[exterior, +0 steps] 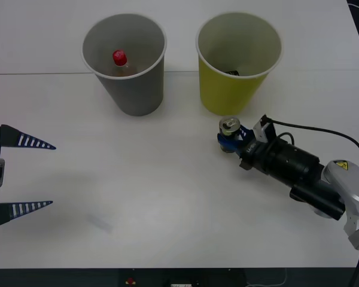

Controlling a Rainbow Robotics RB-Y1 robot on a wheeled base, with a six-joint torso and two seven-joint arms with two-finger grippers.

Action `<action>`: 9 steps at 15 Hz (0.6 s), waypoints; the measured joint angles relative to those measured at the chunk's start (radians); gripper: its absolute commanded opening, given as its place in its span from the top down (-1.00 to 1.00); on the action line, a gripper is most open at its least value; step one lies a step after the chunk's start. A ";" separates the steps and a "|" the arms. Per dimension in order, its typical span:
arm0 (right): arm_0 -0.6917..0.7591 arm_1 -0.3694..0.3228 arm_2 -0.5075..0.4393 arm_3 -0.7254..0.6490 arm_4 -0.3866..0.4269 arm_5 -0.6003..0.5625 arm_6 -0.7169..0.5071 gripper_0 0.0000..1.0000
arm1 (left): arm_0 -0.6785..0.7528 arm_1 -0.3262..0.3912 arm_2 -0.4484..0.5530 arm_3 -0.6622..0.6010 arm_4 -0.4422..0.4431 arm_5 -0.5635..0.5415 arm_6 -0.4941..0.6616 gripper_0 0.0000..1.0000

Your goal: Put the can into the green bin and the plastic bottle into the gray bin

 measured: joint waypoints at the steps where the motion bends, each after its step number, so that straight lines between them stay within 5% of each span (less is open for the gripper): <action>1: 0.001 -0.022 0.007 -0.017 0.000 -0.013 -0.041 1.00 | 0.000 0.000 0.000 0.000 0.000 0.000 0.000 -1.00; 9: 0.086 -0.276 0.049 -0.322 0.054 0.010 -0.419 1.00 | 0.000 0.000 0.000 0.000 0.000 0.000 0.000 -1.00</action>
